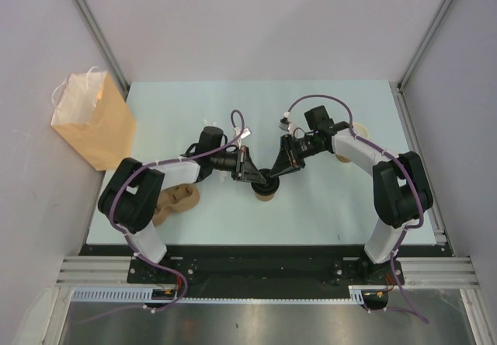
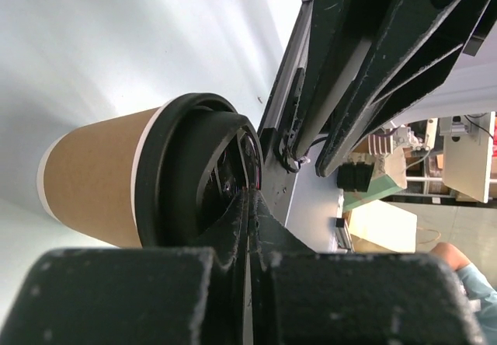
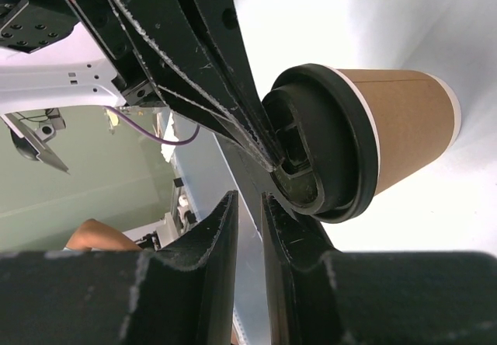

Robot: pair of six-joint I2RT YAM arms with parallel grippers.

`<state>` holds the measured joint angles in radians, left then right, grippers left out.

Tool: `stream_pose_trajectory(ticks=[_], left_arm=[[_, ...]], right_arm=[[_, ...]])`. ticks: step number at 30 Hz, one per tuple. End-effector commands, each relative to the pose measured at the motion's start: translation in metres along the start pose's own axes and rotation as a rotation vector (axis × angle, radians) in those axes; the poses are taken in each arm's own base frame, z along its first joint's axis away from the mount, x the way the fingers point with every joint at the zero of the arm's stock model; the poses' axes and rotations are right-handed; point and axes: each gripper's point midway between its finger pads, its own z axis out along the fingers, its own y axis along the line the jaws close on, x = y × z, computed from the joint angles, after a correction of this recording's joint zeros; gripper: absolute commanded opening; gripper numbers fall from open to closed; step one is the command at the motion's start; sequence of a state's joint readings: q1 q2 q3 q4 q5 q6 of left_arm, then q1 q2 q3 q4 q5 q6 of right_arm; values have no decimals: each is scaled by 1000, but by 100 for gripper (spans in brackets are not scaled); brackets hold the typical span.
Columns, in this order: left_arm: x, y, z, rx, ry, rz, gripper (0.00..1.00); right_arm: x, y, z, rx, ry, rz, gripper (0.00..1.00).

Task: Pack the takeout coffee

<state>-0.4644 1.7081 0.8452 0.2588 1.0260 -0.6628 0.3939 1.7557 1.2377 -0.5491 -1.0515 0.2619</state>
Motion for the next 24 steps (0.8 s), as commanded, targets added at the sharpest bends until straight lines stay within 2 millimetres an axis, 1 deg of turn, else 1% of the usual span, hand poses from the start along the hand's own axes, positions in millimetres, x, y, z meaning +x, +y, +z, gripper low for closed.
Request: stream_pose_trajectory(ticks=[1, 10, 14, 24], left_arm=[[-5, 10, 3, -10, -13, -2, 0], [5, 30, 8, -28, 8, -69, 0], [6, 33, 8, -35, 11, -76, 0], [8, 37, 9, -48, 18, -77, 0]], right_arm=[[-2, 3, -2, -8, -15, -15, 23], [0, 7, -3, -13, -15, -16, 23], [5, 3, 2, -15, 4, 4, 23], [4, -5, 11, -27, 19, 43, 22]])
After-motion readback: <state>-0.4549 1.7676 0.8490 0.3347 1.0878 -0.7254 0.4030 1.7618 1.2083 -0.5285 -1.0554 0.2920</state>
